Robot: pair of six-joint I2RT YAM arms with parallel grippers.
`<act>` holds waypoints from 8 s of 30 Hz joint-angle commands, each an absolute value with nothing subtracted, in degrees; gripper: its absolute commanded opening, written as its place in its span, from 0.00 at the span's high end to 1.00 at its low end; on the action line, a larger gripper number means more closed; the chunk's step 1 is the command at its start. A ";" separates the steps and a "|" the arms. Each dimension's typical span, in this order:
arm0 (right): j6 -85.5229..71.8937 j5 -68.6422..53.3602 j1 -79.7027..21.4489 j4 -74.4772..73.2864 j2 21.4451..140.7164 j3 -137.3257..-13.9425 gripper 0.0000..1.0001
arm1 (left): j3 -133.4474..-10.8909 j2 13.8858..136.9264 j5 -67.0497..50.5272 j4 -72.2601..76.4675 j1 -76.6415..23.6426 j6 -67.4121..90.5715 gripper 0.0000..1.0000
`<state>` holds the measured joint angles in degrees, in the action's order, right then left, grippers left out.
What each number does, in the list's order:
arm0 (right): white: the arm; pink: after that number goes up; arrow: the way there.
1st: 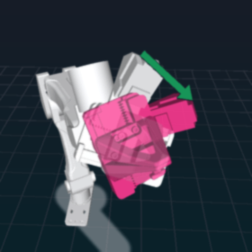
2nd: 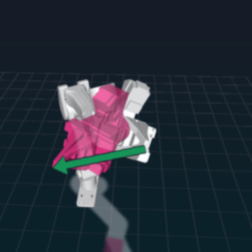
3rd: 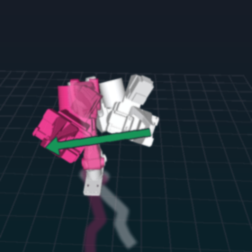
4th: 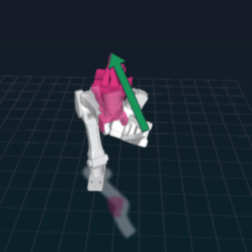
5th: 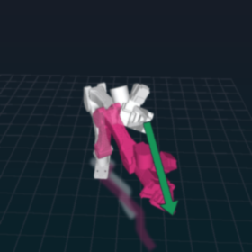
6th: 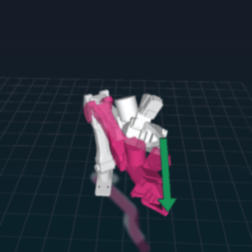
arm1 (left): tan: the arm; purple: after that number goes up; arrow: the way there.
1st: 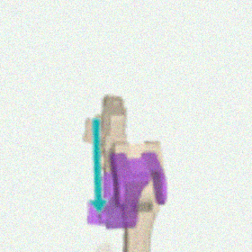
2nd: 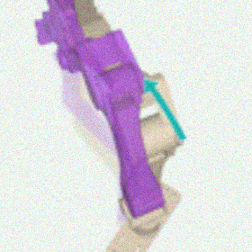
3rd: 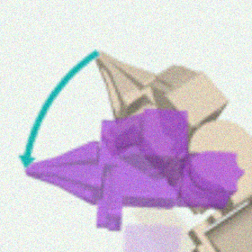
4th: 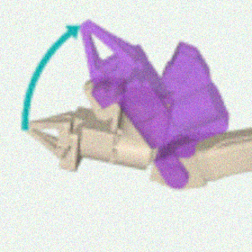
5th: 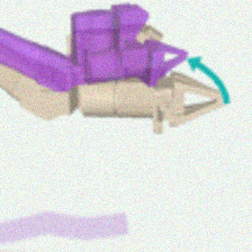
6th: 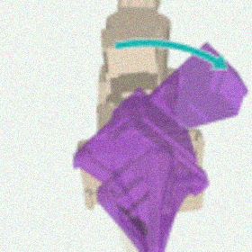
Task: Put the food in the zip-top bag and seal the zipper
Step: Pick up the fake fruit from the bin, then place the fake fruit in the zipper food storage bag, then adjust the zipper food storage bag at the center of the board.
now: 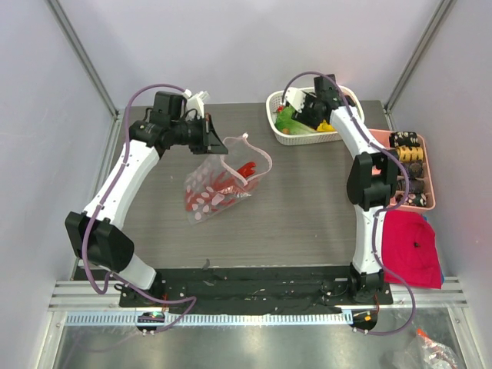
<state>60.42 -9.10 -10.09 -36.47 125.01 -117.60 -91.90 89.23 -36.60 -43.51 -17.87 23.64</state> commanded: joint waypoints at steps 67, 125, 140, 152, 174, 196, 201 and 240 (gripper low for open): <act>59.77 -12.56 -8.35 -34.89 109.34 -119.44 0.99 | -90.97 89.30 -42.27 -38.76 -15.21 25.31 1.00; 16.26 -48.87 -32.87 -30.76 81.11 -102.38 0.99 | -82.36 83.59 -56.42 -27.42 -11.25 30.59 1.00; 0.38 -49.75 -32.70 -22.52 89.21 -104.16 0.99 | -75.51 79.37 -65.12 -18.38 -11.25 36.29 1.00; -14.23 -35.80 -34.01 17.55 82.71 -75.37 0.99 | -70.66 79.54 -68.03 -2.20 -10.90 50.27 1.00; -4.57 -21.81 -40.17 4.24 68.48 -66.44 0.25 | -66.27 80.24 -67.41 8.97 -7.73 61.53 1.00; -7.47 -23.47 -32.34 -26.98 73.21 -69.17 0.37 | -66.97 77.52 -63.63 -6.50 -7.73 48.43 1.00; -9.57 -24.78 -32.34 -25.84 77.07 -69.26 0.40 | -66.80 76.38 -63.11 -9.48 -7.74 46.50 1.00; -16.88 -32.26 -24.53 -27.25 89.64 -90.96 0.65 | -91.58 83.48 -39.90 -54.68 -8.62 21.35 1.00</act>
